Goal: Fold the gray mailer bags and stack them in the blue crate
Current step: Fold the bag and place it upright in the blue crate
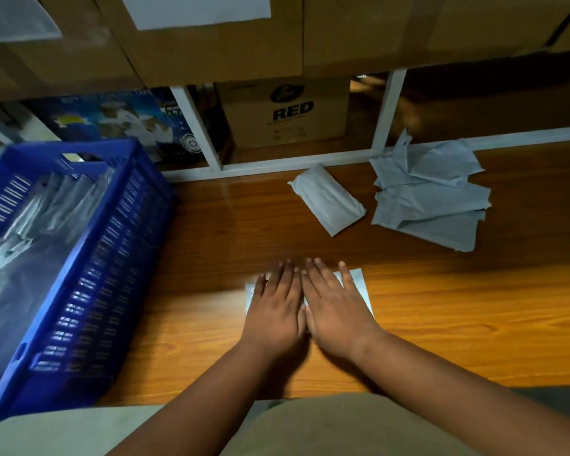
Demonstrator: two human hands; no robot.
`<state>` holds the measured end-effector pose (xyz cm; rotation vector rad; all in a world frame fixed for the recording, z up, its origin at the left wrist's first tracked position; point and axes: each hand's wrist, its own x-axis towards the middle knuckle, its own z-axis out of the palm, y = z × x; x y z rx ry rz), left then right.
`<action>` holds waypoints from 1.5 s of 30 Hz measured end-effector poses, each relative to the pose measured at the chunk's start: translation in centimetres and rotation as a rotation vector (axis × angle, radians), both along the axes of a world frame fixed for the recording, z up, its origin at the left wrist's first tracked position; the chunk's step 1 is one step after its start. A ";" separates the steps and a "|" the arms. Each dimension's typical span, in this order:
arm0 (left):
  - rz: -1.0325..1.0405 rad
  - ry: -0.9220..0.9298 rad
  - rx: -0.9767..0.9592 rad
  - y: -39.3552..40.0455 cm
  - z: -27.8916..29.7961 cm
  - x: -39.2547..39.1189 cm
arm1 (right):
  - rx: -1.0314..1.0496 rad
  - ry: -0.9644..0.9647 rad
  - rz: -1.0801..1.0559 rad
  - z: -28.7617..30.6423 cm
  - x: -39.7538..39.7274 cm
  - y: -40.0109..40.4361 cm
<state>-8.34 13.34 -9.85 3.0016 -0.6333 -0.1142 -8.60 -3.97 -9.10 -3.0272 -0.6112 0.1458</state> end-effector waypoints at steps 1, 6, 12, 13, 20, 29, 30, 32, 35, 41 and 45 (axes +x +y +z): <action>-0.004 0.000 -0.004 -0.4 -0.3 0.0 | -0.007 0.001 0.010 -0.2 0.0 -0.3; 0.021 -0.037 -0.028 -0.7 -0.7 -0.3 | 0.023 0.006 0.041 -1.6 0.3 -1.7; 0.032 -0.043 0.027 -0.7 -1.0 0.1 | 0.073 0.018 0.033 -2.0 0.7 -1.7; 0.032 -0.044 0.029 -0.7 -1.0 0.1 | 0.076 0.022 0.031 -2.0 0.6 -1.7; 0.056 -0.034 0.032 -0.8 -0.9 0.1 | 0.060 0.034 0.016 -2.0 0.6 -1.6; 0.073 0.010 0.067 -2.1 0.4 0.6 | 0.089 0.067 -0.002 -0.7 1.2 -3.9; 0.067 0.007 0.050 -2.7 0.6 0.7 | 0.086 0.043 -0.013 -0.9 1.0 -4.4; 0.051 0.007 0.035 -4.1 0.4 0.7 | 0.083 0.029 -0.015 -1.5 0.7 -5.0; 0.051 0.000 0.039 -4.9 -0.3 0.4 | 0.071 0.021 0.000 -2.1 0.6 -5.1; 0.026 -0.034 0.015 -4.7 -1.1 0.7 | 0.071 0.011 -0.005 -2.4 0.9 -5.1; 0.043 -0.007 0.023 -4.8 -0.8 0.5 | 0.051 0.018 -0.001 -2.3 0.7 -5.1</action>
